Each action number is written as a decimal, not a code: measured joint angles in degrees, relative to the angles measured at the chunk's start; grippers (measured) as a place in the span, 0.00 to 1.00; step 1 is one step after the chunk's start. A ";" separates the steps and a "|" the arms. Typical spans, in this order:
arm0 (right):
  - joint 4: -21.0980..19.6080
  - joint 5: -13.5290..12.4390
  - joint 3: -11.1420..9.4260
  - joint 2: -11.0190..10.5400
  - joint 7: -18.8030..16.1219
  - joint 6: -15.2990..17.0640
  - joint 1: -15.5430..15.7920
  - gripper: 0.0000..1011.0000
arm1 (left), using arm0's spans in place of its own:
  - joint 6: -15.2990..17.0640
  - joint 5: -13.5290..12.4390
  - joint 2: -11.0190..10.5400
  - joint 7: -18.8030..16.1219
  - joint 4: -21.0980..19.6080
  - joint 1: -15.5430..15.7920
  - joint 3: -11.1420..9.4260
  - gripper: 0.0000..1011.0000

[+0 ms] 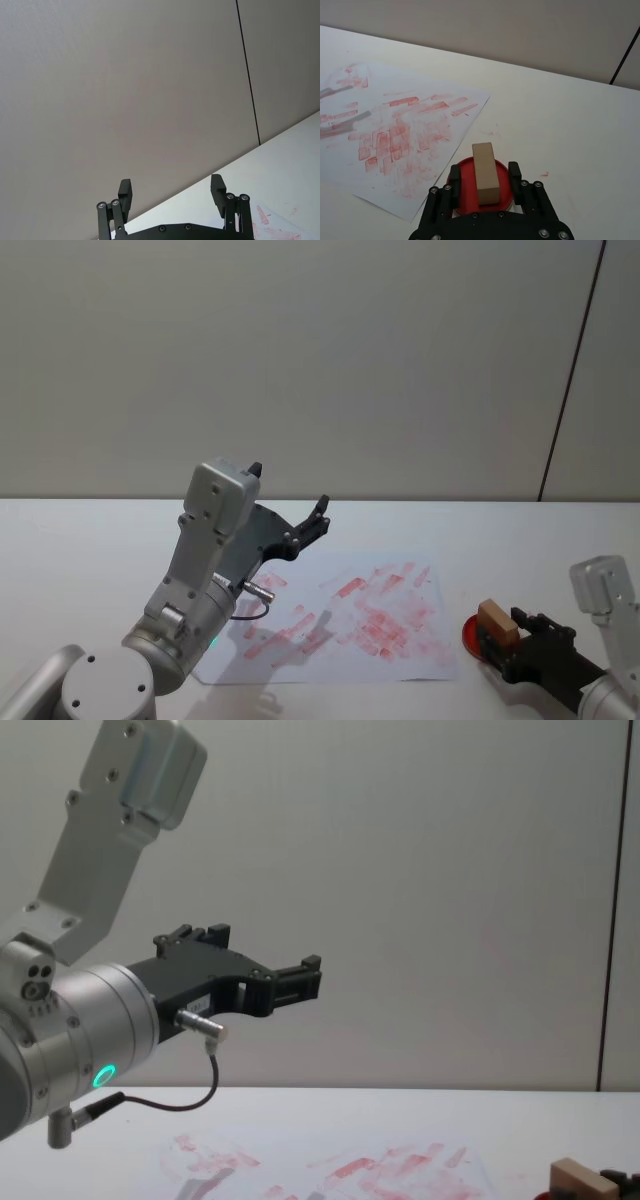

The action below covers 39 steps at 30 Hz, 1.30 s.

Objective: Use the one hand to pick up the stamp and affix it onto the A4 paper.

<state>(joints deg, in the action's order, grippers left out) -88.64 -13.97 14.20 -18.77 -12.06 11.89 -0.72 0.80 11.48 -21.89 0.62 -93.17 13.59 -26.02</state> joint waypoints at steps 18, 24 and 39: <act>1.29 -0.89 -0.09 0.64 -0.53 -2.45 -0.88 0.21 | 0.00 0.00 0.00 0.00 0.00 0.00 0.00 0.99; 1.02 -0.89 -0.03 0.75 -1.15 -3.50 -0.90 0.21 | 0.00 0.00 0.00 0.00 0.00 0.00 0.00 0.99; -0.81 0.76 1.87 2.03 -5.64 -4.90 -1.22 0.21 | 0.00 0.00 0.00 0.00 0.00 0.00 0.00 0.99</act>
<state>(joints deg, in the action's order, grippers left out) -89.45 -13.22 16.07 -16.74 -17.70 6.99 -1.94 0.80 11.48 -21.89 0.62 -93.18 13.59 -26.02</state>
